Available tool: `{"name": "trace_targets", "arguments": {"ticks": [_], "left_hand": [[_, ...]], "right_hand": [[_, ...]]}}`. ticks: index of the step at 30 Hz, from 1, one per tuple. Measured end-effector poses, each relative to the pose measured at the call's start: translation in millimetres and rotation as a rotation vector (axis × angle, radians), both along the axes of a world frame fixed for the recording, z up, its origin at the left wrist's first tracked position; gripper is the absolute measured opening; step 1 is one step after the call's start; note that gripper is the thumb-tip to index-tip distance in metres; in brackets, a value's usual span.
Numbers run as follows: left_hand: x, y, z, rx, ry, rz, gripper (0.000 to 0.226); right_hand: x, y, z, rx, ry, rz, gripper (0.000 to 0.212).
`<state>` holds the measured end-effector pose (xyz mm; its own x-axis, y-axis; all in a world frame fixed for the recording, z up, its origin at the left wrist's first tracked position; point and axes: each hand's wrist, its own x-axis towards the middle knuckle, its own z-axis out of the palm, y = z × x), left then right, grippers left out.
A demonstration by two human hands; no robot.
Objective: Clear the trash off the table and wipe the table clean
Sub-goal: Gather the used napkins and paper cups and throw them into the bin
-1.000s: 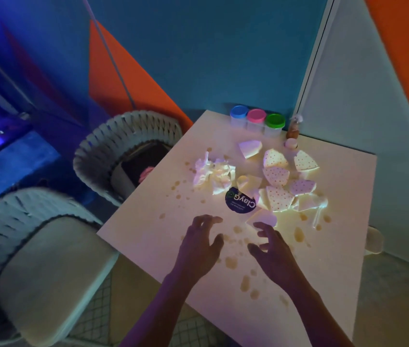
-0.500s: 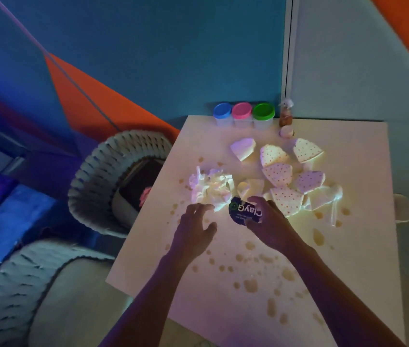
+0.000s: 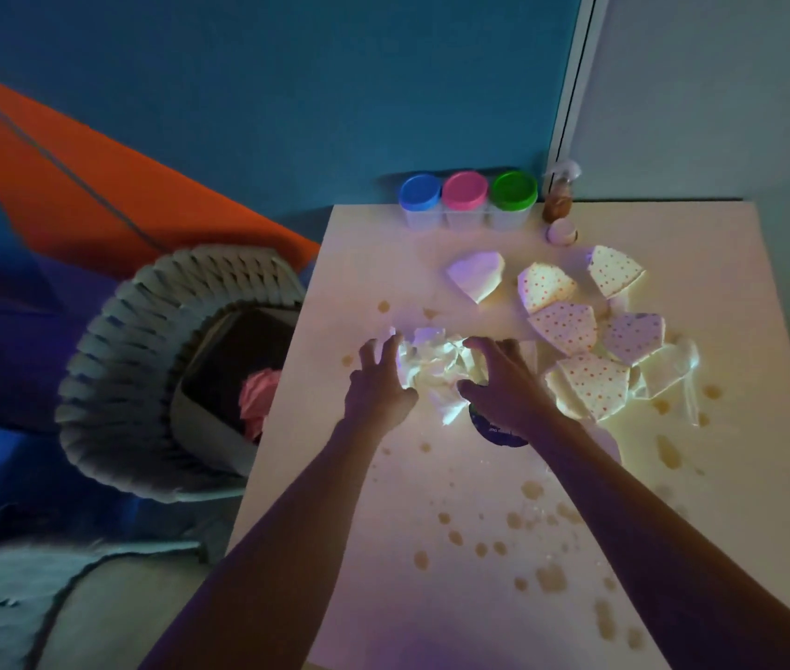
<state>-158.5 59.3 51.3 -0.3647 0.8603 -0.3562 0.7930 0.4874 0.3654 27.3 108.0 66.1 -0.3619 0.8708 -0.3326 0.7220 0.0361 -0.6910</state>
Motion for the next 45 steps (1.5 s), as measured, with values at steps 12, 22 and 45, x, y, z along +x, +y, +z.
{"name": "trace_targets", "arguments": {"ticks": [12, 22, 45], "left_hand": [[-39, 33, -55, -0.045, 0.079, -0.259, 0.069], [-68, 39, -46, 0.089, -0.100, -0.049, 0.045], [-28, 15, -17, 0.083, -0.276, 0.128, 0.037]], "right_hand": [[-88, 30, -40, -0.060, -0.246, -0.048, 0.083], [-101, 36, -66, -0.060, -0.389, -0.024, 0.076], [-48, 39, -35, 0.156, 0.138, -0.626, 0.025]]}}
